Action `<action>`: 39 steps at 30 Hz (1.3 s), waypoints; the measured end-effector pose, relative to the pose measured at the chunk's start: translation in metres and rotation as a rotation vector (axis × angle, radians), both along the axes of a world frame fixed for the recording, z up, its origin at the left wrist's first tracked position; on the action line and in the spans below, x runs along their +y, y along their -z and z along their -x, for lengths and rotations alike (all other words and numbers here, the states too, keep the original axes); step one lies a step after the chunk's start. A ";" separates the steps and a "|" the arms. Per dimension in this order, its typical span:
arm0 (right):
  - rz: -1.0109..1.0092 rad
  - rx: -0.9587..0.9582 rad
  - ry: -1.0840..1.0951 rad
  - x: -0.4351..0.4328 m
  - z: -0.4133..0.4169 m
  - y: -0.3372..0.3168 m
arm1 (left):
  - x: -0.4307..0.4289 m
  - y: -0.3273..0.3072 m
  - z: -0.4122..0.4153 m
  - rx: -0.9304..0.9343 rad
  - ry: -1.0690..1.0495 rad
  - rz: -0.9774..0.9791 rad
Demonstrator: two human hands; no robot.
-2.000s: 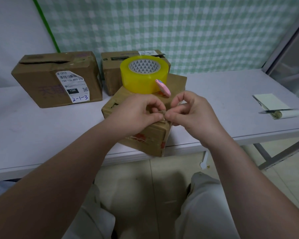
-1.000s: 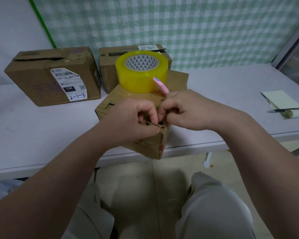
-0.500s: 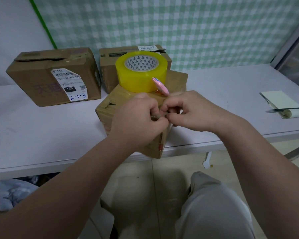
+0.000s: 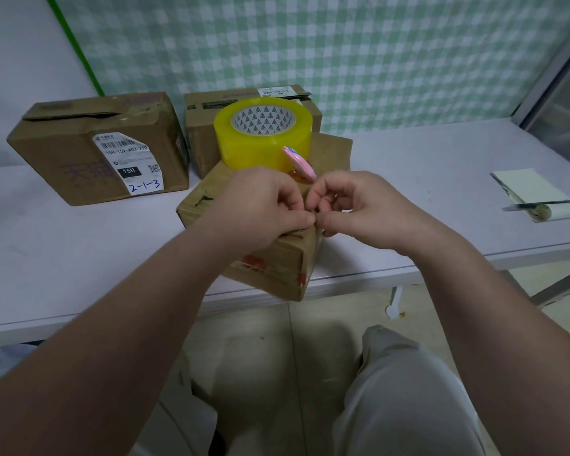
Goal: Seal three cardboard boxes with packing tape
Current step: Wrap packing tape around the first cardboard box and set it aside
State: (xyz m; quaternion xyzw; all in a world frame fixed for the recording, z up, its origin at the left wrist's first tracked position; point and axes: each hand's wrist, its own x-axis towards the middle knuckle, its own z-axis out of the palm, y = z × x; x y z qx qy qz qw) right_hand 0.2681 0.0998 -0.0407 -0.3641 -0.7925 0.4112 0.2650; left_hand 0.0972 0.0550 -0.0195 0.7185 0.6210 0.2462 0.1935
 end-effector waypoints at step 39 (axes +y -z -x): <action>0.090 0.101 0.044 0.001 0.008 0.009 | 0.000 -0.017 0.002 -0.056 0.145 0.204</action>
